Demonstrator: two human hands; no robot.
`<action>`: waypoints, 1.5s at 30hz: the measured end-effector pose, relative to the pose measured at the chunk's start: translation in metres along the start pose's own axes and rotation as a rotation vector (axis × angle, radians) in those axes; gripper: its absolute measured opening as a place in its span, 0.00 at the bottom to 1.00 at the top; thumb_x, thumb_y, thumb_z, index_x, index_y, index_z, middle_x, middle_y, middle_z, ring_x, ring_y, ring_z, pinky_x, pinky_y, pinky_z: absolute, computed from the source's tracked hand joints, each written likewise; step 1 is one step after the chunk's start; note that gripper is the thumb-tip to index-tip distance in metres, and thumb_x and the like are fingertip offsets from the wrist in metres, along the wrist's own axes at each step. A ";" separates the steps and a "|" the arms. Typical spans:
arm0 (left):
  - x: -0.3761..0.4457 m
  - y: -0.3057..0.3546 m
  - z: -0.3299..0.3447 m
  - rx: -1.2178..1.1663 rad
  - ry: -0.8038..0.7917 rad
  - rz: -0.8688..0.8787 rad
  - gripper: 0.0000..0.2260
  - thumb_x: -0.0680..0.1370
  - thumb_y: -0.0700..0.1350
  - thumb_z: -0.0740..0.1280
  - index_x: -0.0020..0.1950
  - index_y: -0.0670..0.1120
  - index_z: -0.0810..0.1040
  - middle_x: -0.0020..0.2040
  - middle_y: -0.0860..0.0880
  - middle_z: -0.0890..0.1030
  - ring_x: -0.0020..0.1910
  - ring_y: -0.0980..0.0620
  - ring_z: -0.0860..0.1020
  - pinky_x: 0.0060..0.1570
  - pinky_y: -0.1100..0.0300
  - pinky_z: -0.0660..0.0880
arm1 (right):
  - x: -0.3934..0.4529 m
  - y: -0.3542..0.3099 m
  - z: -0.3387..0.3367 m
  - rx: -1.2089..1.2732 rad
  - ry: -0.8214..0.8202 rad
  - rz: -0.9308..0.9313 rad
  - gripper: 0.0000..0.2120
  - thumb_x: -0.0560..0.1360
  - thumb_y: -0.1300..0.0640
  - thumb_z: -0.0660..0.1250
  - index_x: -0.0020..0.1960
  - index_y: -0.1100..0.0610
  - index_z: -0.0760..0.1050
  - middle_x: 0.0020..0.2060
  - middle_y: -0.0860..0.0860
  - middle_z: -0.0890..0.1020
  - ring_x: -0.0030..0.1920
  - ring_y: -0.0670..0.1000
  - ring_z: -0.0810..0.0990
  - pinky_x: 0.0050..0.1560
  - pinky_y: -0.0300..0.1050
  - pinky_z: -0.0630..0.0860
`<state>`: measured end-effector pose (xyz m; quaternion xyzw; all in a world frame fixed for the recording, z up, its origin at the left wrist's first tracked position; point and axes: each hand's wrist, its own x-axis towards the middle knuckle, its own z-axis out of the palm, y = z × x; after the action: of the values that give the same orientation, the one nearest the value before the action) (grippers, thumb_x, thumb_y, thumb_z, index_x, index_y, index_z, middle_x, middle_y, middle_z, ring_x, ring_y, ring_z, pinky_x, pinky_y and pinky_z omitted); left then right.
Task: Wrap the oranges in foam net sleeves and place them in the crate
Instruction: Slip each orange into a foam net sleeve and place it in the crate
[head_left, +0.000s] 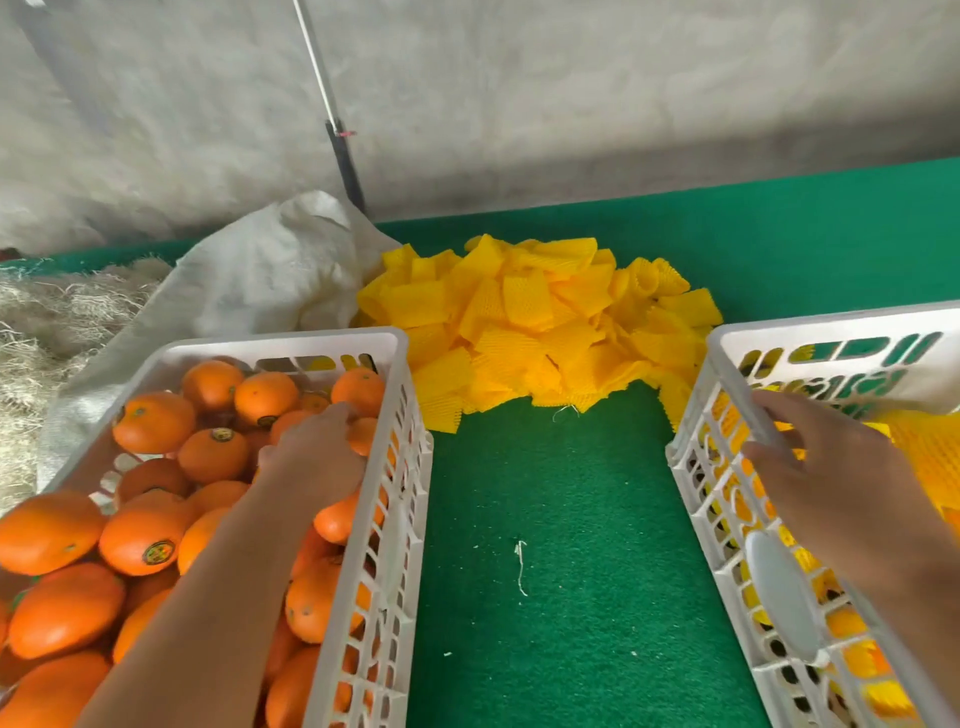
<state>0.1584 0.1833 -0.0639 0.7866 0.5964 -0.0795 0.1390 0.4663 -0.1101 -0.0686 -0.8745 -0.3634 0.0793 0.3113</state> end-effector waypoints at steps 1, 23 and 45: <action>0.002 0.002 -0.001 0.030 -0.013 -0.013 0.23 0.81 0.57 0.67 0.75 0.57 0.68 0.61 0.49 0.80 0.62 0.41 0.78 0.65 0.39 0.73 | 0.000 -0.002 -0.001 0.011 -0.014 0.018 0.19 0.81 0.53 0.68 0.71 0.45 0.75 0.54 0.49 0.83 0.48 0.54 0.82 0.46 0.56 0.82; -0.061 0.067 0.015 -1.163 -0.007 0.282 0.21 0.72 0.64 0.63 0.65 0.74 0.73 0.53 0.69 0.79 0.46 0.58 0.84 0.46 0.62 0.77 | 0.107 -0.096 0.097 -0.270 -0.415 -0.359 0.17 0.86 0.50 0.64 0.73 0.50 0.74 0.69 0.51 0.78 0.67 0.55 0.77 0.66 0.52 0.75; -0.050 0.068 0.034 -0.831 0.113 0.444 0.31 0.68 0.79 0.65 0.66 0.68 0.71 0.52 0.66 0.79 0.45 0.61 0.83 0.39 0.61 0.83 | 0.136 -0.086 0.169 0.099 -0.189 -0.125 0.05 0.81 0.56 0.69 0.51 0.49 0.74 0.49 0.48 0.82 0.43 0.51 0.81 0.41 0.51 0.78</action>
<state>0.2112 0.1100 -0.0728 0.7759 0.4018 0.2403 0.4228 0.4531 0.1121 -0.1389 -0.8224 -0.4404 0.1596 0.3228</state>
